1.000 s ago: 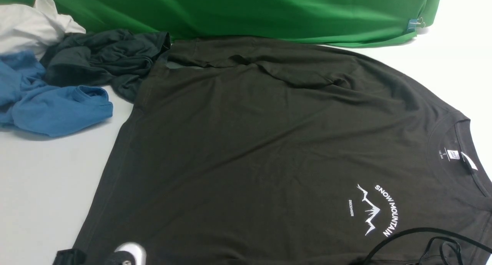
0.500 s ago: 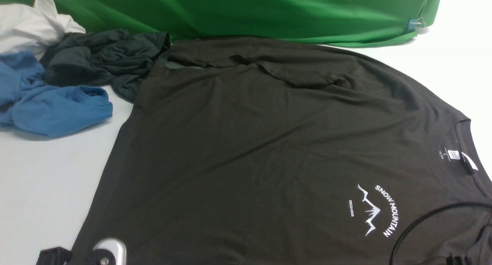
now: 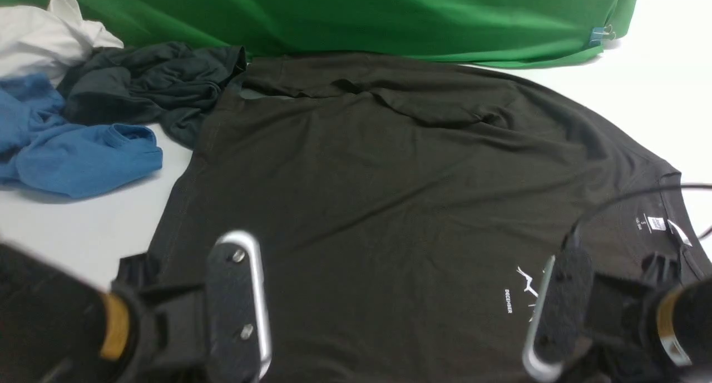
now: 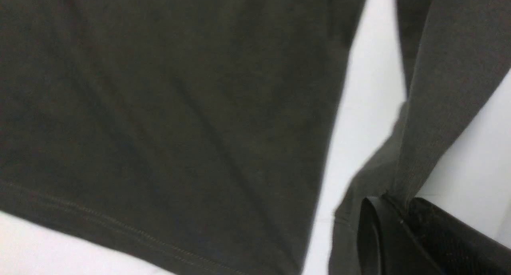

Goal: Fold a long-sleeved shirt on a white desktop.
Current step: 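Grasp the left edge of the dark T-shirt lying flat on the table, then fold the left side of the black T-shirt inward over its body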

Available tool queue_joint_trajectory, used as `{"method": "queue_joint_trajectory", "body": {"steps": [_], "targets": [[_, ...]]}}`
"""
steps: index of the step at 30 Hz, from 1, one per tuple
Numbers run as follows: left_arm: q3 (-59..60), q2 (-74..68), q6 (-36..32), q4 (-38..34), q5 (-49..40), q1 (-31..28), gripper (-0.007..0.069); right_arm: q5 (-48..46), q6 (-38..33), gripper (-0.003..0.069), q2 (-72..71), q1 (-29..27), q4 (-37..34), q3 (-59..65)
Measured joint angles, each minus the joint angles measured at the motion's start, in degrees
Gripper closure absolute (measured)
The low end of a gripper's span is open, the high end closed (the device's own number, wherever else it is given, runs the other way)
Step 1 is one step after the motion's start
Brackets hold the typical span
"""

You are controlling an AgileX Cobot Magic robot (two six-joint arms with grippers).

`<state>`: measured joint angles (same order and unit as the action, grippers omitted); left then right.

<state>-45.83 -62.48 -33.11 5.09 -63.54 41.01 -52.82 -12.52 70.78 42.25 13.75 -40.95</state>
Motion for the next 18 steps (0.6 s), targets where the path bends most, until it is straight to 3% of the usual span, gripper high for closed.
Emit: {"method": "queue_joint_trajectory", "body": {"steps": [12, 18], "targets": [[-6.0, -8.9, -6.7, -5.6, 6.2, -17.6, 0.0596, 8.9, -1.6, 0.0631, 6.2, -5.5, -0.6, -1.4], [-9.8, -14.4, -7.2, -5.5, 8.8, -19.7, 0.0596, 12.8, -1.7, 0.0631, 9.3, -9.2, -1.5, -1.8]]}}
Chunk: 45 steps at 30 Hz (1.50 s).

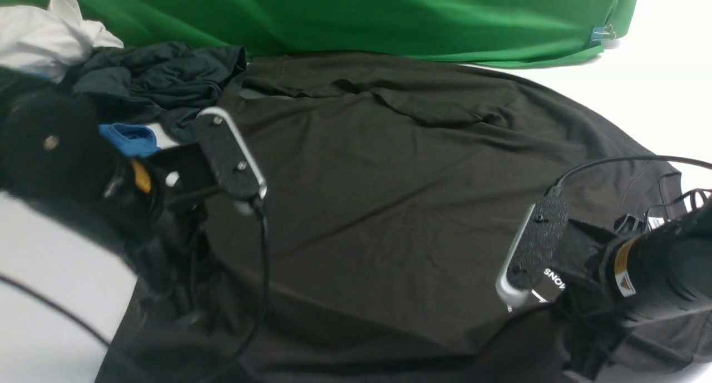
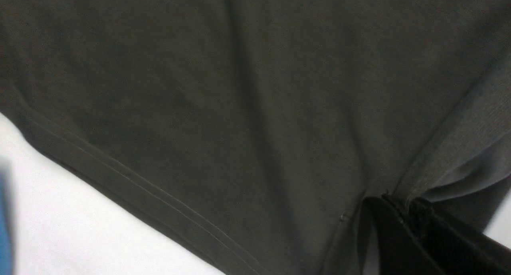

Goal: Fold a long-sleeved shirt on a white desktop.
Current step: 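Fold the left side of the black T-shirt inward over its body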

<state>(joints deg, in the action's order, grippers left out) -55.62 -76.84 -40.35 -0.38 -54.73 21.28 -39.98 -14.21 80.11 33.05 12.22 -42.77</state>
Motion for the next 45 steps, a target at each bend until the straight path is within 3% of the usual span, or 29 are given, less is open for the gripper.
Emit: {"method": "queue_joint_trajectory", "body": {"steps": [6, 16, 31, 45], "targets": [[-6.1, -3.1, -0.1, 0.4, -1.4, -1.9, 0.0596, 0.1, 0.0, 0.0631, 1.4, -3.8, -0.9, -1.5], [-11.3, -3.6, -0.2, 0.4, -3.0, -2.1, 0.0596, 1.1, 0.1, 0.0631, 1.4, -4.3, -1.6, -2.7], [-11.4, -19.8, 0.2, 7.0, 10.9, -2.1, 0.0596, 9.6, 2.4, 0.0631, 9.1, -8.3, -3.2, -2.7], [-11.5, -22.5, 4.7, 12.5, 15.5, -2.2, 0.0596, 12.0, 5.4, 0.0631, 11.0, -11.2, -3.3, -2.7]]}}
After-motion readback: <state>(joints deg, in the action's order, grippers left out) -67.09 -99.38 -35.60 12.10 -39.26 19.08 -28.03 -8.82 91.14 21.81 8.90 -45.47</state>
